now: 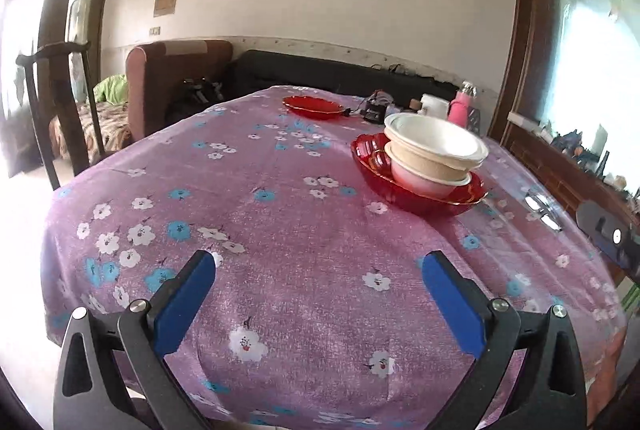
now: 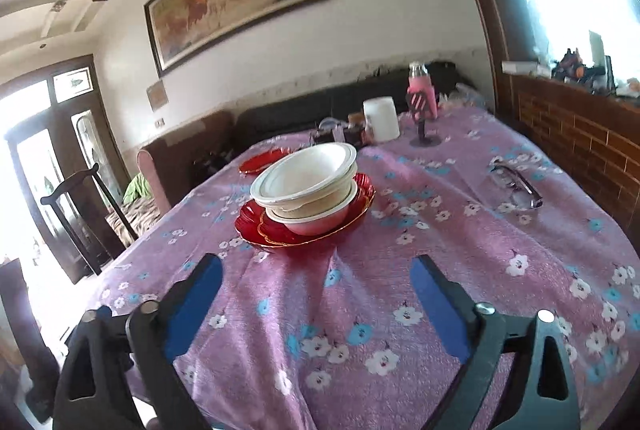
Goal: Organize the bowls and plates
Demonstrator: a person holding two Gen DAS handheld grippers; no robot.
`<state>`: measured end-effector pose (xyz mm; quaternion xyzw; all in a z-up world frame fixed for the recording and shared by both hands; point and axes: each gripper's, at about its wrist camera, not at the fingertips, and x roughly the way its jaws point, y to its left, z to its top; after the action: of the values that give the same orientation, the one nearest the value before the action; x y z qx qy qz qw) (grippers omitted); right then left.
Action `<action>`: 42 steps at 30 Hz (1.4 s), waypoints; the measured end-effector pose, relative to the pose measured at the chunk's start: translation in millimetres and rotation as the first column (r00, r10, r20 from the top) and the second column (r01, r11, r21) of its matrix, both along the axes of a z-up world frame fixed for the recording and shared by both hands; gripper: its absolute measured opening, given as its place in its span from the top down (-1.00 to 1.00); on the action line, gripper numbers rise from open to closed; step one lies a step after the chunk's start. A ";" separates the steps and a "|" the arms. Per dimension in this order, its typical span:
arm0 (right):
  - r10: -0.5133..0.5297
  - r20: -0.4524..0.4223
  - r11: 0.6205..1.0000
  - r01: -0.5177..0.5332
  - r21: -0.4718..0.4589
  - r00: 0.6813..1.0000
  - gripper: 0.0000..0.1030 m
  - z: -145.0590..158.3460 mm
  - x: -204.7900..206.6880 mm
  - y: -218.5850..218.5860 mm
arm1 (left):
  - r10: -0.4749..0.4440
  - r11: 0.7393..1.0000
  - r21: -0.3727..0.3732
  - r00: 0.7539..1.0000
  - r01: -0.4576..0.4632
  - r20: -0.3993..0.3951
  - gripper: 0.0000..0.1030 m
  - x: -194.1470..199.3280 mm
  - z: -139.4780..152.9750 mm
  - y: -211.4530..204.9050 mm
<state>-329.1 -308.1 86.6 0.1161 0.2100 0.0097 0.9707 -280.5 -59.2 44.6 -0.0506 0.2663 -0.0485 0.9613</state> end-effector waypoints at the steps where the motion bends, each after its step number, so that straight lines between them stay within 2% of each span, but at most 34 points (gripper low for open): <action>1: -0.022 -0.015 1.000 0.022 -0.017 1.000 -0.96 -5.4 3.2 -0.1 | 0.009 1.000 0.018 1.000 -0.009 -0.011 -1.00 2.5 -1.0 -1.8; 6: -0.066 -0.099 0.996 0.072 0.055 0.993 -0.96 -24.6 19.2 -14.3 | 0.022 0.999 0.027 1.000 -0.021 -0.009 -1.00 0.7 -4.7 -1.4; 9: -0.071 -0.135 0.995 0.080 0.063 0.988 -0.96 -35.9 24.3 -17.7 | 0.059 0.993 0.107 0.998 -0.058 -0.010 -1.00 -2.8 -6.2 -7.8; 13: -0.054 -0.167 0.997 0.064 0.053 0.985 -0.96 -42.5 23.0 -13.5 | 0.043 0.990 0.135 0.999 -0.040 -0.016 -1.00 -8.4 -11.9 -15.5; 18: -0.035 -0.163 0.999 0.040 0.026 0.986 -0.96 -41.7 21.8 -5.2 | 0.054 0.974 0.220 0.998 -0.049 -0.018 -1.00 -9.3 -19.3 -25.2; 29: 0.002 -0.171 1.000 0.001 0.017 0.985 -0.96 -41.2 20.1 4.4 | 0.085 0.972 0.223 0.996 -0.080 -0.013 -1.00 -9.4 -18.7 -20.0; 42: 0.027 -0.176 1.000 -0.026 0.005 0.984 -0.96 -42.5 19.6 11.3 | 0.076 0.967 0.245 0.997 -0.070 -0.015 -1.00 -10.3 -20.7 -24.9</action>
<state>-309.4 -296.8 44.1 0.1147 0.2964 0.0126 0.9480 -290.8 -84.0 23.9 0.0580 0.2797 0.0207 0.9581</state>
